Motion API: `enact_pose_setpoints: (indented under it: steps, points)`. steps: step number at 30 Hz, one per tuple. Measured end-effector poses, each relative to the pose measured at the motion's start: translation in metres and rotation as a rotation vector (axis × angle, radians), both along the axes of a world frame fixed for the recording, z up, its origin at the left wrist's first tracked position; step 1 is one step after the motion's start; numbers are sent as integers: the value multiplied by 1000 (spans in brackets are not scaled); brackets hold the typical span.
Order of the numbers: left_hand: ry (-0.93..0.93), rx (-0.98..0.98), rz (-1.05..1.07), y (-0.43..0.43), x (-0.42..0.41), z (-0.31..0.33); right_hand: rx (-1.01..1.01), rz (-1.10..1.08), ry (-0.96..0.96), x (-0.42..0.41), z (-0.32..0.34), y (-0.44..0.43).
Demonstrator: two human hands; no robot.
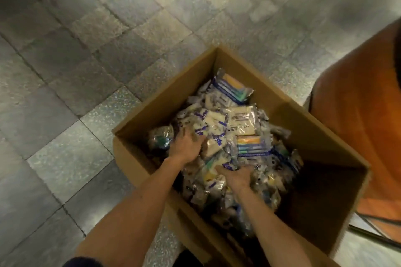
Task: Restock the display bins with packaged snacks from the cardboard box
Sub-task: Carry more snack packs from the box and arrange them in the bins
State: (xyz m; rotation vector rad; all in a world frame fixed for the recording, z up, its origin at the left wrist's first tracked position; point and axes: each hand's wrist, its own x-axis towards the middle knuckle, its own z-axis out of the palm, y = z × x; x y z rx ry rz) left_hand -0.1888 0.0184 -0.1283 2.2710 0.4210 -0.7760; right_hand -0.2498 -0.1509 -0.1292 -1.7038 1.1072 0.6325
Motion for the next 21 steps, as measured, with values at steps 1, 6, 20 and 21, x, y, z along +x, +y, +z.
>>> enact_pose_setpoints:
  steps: [1,6,20,21]
  points:
    - [10,-6,-8,1,4,-4,-18,-43,6,0,-3,0]
    - [95,-49,-59,6,16,-11,-16,-150,-43,6,-12,-1]
    - [66,-273,-7,5,6,-9,309,-158,-84,16,-4,-4]
    - [70,-293,7,8,6,-9,299,-154,-85,17,2,-4]
